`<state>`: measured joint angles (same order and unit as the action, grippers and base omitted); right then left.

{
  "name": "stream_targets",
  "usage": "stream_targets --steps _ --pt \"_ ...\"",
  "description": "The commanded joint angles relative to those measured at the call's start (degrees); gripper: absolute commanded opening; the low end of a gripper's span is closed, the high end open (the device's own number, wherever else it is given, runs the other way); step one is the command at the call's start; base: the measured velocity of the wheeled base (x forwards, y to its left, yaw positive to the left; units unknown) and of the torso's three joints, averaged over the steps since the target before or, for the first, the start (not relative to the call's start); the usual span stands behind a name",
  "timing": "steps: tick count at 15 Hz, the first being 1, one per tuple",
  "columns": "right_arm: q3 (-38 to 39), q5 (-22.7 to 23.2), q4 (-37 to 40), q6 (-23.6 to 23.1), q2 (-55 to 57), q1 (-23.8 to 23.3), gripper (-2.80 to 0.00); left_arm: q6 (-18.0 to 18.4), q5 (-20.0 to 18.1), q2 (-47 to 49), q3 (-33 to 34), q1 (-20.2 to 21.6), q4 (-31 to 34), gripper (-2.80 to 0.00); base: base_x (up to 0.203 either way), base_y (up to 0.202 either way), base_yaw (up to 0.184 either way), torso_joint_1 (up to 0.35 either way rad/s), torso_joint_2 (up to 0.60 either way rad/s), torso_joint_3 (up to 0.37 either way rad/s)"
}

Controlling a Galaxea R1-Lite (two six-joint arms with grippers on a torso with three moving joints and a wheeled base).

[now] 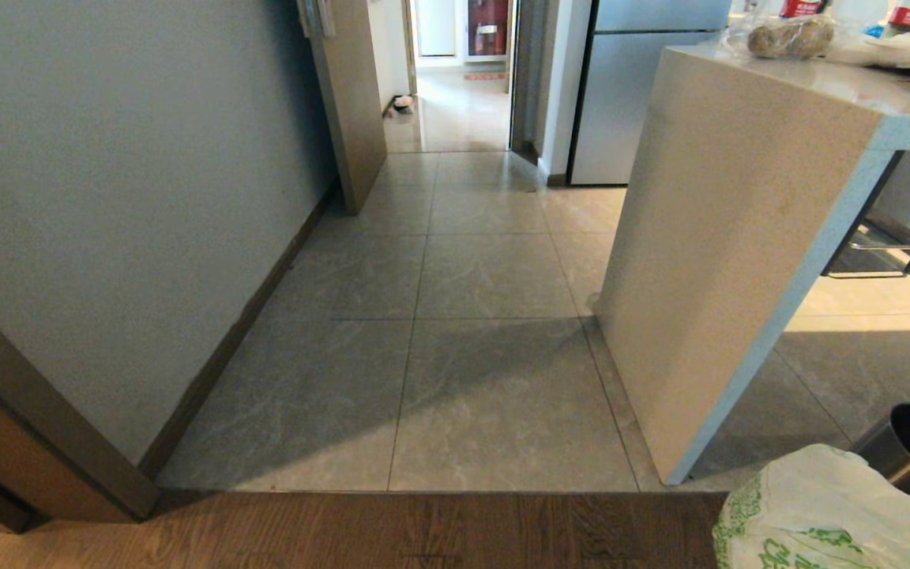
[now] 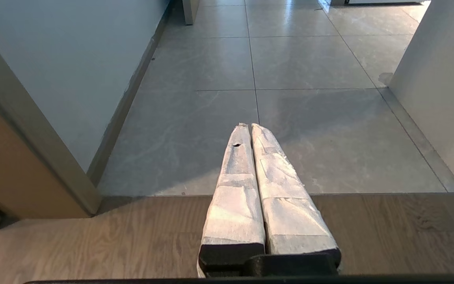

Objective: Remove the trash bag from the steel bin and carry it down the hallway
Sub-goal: Put the trash bag at the door

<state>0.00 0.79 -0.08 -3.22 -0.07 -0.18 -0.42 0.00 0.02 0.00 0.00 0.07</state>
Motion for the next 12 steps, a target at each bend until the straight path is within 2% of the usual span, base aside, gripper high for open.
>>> stream_targets --steps 1,4,12 --pt "0.0 0.0 0.0 0.0 -2.2 0.0 -2.80 0.1 0.0 0.1 0.0 0.0 0.0 -2.80 0.000 0.000 0.000 0.000 0.00 0.000" --pt "0.0 0.0 0.0 0.0 -2.2 0.1 -2.80 0.1 0.0 0.1 0.0 0.0 0.0 -2.80 0.042 0.004 -0.004 0.000 0.00 0.002" --pt "0.0 0.0 0.0 0.0 -2.2 0.0 -2.80 0.1 0.0 0.1 0.0 0.0 0.0 -2.80 0.185 0.000 0.002 0.003 0.00 0.002"
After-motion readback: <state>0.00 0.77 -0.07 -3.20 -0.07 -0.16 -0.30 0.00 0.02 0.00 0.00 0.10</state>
